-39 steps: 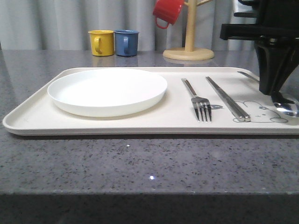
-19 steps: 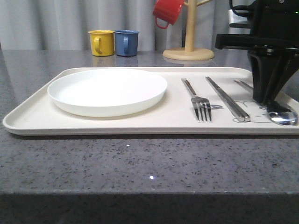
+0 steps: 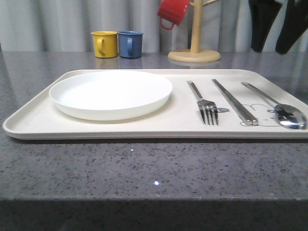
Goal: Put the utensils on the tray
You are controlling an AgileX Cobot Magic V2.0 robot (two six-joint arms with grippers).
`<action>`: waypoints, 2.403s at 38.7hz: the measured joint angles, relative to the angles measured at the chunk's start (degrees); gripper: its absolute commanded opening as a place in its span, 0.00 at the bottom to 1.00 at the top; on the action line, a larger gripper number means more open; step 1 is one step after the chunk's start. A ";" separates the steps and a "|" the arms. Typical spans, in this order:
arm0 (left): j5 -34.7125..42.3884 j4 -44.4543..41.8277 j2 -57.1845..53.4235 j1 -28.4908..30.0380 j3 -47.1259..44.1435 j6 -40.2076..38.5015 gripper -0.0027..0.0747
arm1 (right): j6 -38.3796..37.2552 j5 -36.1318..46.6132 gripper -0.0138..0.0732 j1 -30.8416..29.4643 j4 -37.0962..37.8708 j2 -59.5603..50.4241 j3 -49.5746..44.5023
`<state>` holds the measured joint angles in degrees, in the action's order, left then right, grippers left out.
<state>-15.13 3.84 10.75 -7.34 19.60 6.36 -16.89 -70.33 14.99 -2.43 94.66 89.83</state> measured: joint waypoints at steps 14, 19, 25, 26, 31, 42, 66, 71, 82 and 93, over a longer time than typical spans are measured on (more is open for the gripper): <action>0.00 0.00 0.00 0.00 0.00 0.00 0.01 | 5.60 2.47 0.08 0.00 3.43 -20.80 -7.79; 0.00 0.00 0.00 0.00 0.00 0.00 0.01 | 5.71 10.55 0.08 0.00 5.12 -31.50 -19.05; 0.00 0.00 0.00 0.00 0.00 0.00 0.01 | 5.71 22.09 0.08 0.00 9.34 -47.77 -37.89; 0.00 0.00 0.00 0.00 0.00 0.00 0.01 | 5.71 24.41 0.08 0.00 10.24 -50.94 -41.69; 0.00 0.00 0.00 0.00 0.00 0.00 0.01 | 5.71 34.15 0.08 0.00 12.75 -66.72 -57.47; 0.00 0.00 0.00 0.00 0.00 0.00 0.01 | 5.80 44.88 0.08 0.00 13.32 -91.36 -70.43; 0.00 0.00 0.00 0.00 0.00 0.00 0.01 | 5.80 44.59 0.08 0.00 13.35 -93.15 -70.68; 0.00 0.00 0.00 0.00 0.00 0.00 0.01 | 5.80 44.59 0.08 0.00 13.35 -93.15 -70.68; 0.23 0.00 -0.28 0.00 -0.28 0.00 0.01 | 5.93 44.59 0.08 0.00 13.35 -93.15 -70.68; 0.45 0.00 -11.09 5.66 -13.81 0.00 0.01 | 6.04 44.49 0.08 0.00 13.35 -93.15 -70.68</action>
<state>-14.67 3.84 -0.35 -1.67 5.80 6.36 -10.84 -25.84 14.99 10.92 1.52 19.15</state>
